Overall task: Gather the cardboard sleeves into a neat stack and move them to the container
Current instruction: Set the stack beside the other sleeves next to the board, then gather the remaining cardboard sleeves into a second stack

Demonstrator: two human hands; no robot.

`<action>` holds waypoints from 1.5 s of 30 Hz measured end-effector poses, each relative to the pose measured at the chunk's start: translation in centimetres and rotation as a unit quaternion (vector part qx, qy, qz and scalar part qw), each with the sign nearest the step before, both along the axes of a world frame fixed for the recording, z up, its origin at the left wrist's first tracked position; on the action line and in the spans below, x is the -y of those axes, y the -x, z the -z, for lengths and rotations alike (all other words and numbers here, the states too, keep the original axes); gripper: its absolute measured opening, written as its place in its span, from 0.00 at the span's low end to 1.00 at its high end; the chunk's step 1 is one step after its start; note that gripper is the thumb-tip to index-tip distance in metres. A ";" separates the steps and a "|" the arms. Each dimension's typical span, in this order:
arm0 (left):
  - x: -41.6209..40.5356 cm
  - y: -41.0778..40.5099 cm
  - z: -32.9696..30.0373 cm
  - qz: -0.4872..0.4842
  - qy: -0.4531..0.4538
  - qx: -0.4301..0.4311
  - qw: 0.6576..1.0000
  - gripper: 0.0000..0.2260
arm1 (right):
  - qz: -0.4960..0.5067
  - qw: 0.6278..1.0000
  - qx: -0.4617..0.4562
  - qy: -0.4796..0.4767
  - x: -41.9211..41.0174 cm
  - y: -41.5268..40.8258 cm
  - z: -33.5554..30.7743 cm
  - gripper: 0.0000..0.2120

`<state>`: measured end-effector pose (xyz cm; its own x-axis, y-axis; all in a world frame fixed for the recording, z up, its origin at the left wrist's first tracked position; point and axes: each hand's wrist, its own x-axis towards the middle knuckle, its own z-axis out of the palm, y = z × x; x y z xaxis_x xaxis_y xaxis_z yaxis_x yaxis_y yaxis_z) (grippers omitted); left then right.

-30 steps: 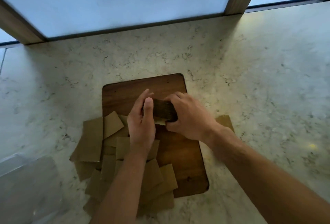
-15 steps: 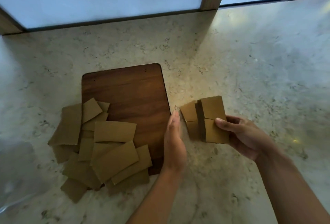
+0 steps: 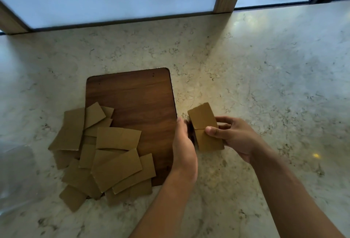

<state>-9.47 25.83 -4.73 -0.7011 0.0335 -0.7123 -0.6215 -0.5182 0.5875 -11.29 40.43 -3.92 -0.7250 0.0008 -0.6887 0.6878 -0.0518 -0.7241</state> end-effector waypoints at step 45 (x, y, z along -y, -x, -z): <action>3.2 1.6 -2.4 0.098 0.079 -0.025 0.992 0.33 | 0.044 0.928 -0.105 -0.354 3.4 -0.7 -1.1 0.17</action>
<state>-11.08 22.67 -2.30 -0.7266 0.0626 -0.6842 -0.6693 -0.2894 0.6843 -10.59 37.08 -2.82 -0.8188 0.4642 -0.3377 0.5438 0.4386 -0.7154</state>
